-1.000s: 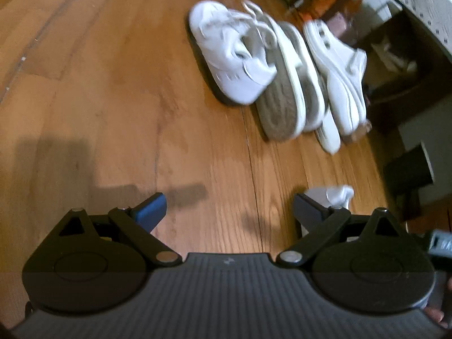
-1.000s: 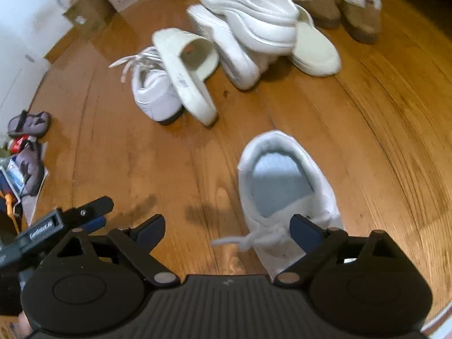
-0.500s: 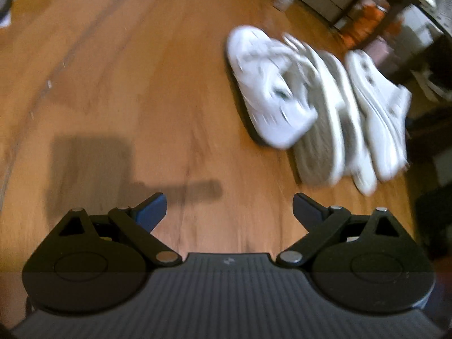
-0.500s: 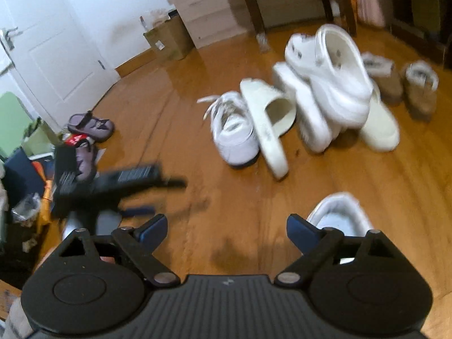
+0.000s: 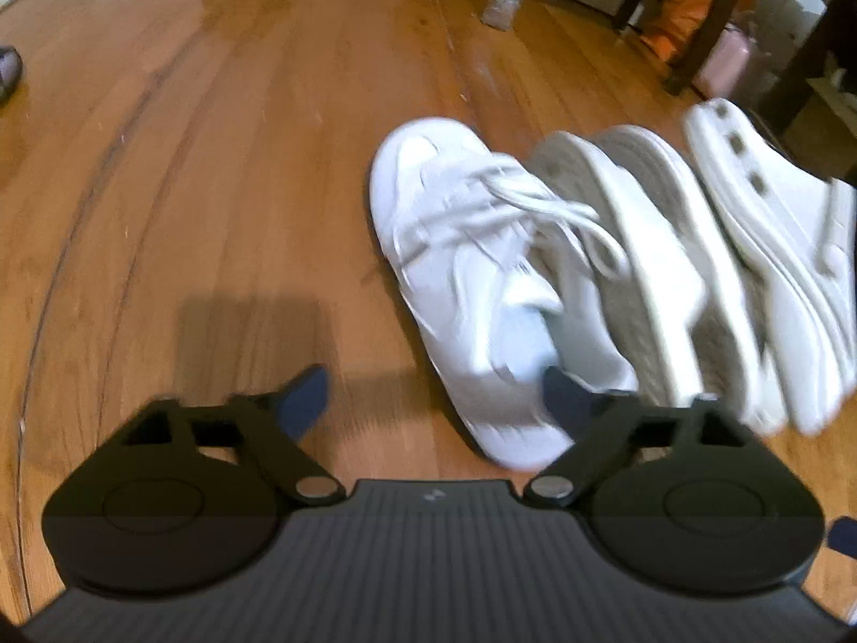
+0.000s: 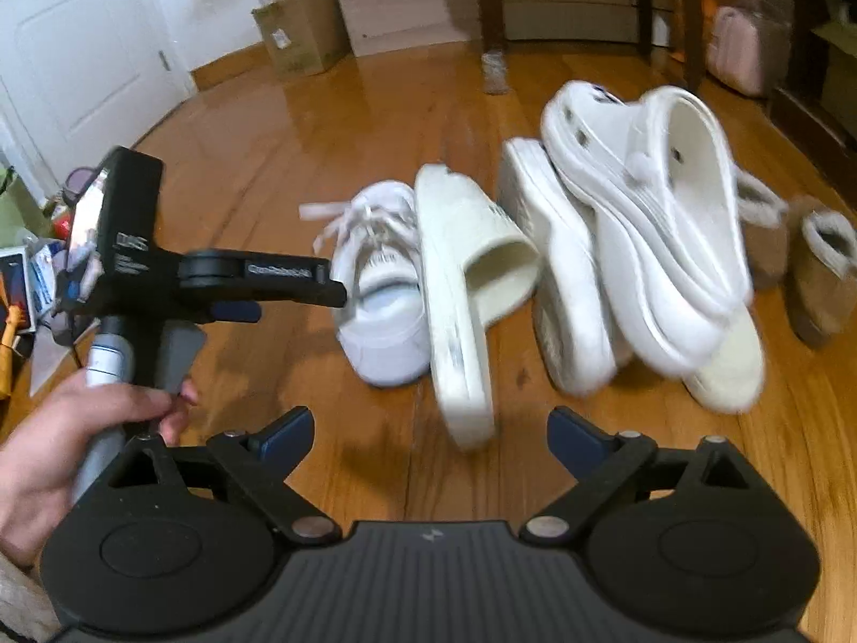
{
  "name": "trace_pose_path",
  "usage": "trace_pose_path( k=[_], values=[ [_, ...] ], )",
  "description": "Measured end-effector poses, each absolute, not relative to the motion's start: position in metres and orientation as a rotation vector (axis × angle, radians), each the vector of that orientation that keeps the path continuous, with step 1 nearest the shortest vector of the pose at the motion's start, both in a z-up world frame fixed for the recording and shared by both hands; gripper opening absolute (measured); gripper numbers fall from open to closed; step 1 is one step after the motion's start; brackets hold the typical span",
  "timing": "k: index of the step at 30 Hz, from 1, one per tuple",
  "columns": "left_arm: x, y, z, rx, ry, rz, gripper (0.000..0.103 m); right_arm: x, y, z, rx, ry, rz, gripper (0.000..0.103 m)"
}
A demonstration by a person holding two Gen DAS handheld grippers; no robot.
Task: Organize scattered shoes
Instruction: 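Close the left tool on the heel of a white lace-up sneaker, then carry the lace-up sneaker beside the velcro sneaker and open the left tool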
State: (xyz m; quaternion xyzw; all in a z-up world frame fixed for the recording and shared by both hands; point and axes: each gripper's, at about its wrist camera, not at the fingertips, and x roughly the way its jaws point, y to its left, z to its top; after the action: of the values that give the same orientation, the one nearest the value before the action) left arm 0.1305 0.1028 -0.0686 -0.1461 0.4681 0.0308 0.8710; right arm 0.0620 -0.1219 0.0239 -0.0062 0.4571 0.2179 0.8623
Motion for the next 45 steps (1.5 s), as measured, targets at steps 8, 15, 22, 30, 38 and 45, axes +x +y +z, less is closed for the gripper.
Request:
trace_pose_path(
  k=[8, 15, 22, 30, 38, 45],
  values=[
    [0.158, 0.088, -0.090, -0.165, 0.992, 0.076, 0.089, 0.075, -0.112, 0.023, -0.023, 0.998, 0.458, 0.097],
    [0.159, 0.078, -0.098, -0.201, 0.989, 0.078, 0.038, 0.059, -0.128, 0.018, 0.073, 1.093, 0.469, 0.097],
    [0.163, 0.078, -0.097, -0.222, 1.018, 0.112, 0.034, 0.049, -0.138, 0.002, 0.170, 1.120, 0.438, 0.097],
    [0.117, 0.100, -0.080, -0.252, 0.975, 0.093, 0.021, 0.048, -0.130, -0.018, 0.173, 1.161, 0.396, 0.097],
    [0.007, 0.121, -0.058, -0.355, 0.950, 0.101, 0.021, -0.012, -0.134, -0.015, 0.241, 1.166, 0.556, 0.098],
    [-0.082, 0.124, -0.036, -0.437, 0.939, 0.131, 0.023, -0.078, -0.147, -0.016, 0.218, 1.132, 0.708, 0.098]
  ],
)
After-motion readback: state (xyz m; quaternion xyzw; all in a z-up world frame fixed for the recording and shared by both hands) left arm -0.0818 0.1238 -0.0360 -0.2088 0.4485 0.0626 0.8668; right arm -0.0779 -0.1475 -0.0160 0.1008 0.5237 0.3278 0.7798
